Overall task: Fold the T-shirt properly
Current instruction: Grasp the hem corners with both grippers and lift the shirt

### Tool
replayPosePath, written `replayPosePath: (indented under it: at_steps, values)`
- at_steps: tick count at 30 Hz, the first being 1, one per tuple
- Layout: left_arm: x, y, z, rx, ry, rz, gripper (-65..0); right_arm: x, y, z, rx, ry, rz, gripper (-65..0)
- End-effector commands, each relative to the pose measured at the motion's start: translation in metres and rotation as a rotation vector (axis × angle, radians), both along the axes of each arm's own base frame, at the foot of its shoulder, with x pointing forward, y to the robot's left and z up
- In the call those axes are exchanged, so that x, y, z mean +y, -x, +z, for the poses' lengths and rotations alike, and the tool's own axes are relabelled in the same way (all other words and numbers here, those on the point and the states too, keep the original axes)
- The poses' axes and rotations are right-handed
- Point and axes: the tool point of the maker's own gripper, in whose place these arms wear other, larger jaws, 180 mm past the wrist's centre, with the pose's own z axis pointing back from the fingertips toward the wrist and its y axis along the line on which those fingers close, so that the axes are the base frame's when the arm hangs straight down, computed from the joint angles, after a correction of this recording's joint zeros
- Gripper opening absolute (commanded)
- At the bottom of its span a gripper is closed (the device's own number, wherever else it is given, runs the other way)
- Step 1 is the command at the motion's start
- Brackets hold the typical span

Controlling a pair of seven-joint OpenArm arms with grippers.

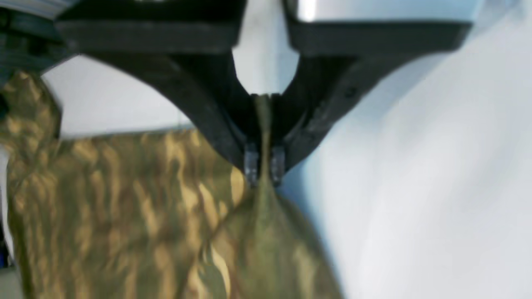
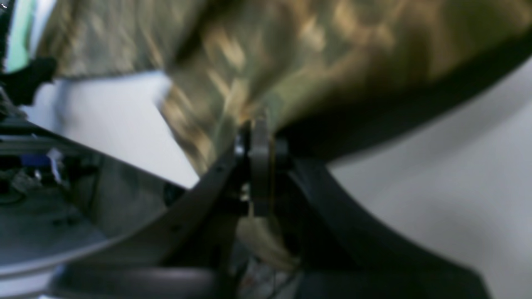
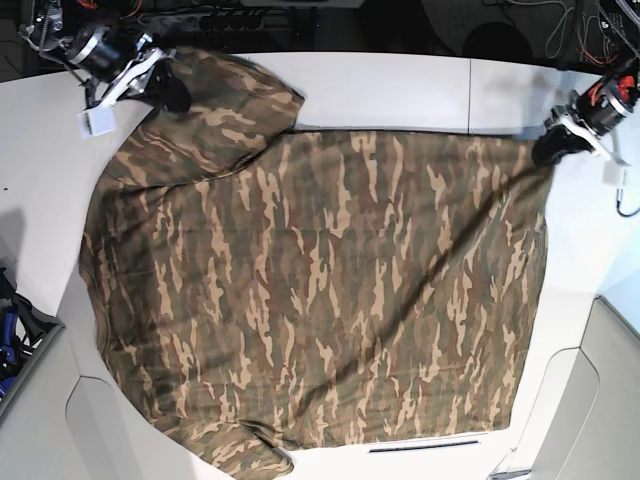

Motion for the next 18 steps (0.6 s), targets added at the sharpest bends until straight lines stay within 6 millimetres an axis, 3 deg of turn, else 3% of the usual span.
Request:
replayPosePath:
  at_steps: [1,5,10,18]
  values:
    - [0.006,-0.011,0.021,-0.067,-0.013,-0.002,-65.0,-0.004,-0.008,0.016,-0.060,-0.002,-0.007,-65.0]
    - [0.002,-0.021,0.039,-0.129,-0.015,-0.013,-65.0,-0.014,-0.033,0.043,-0.164,0.012,-0.032,-65.0]
    - [0.003,-0.040,0.054,-0.194,-0.025,-0.010,-65.0,-0.022,-0.068,0.062,-0.265,0.054,-0.040,-65.0]
    - [-0.002,-0.088,0.066,-0.293,-0.159,-0.050,-65.0,-0.035,-0.128,0.088,-0.404,0.122,-0.061,-65.0]
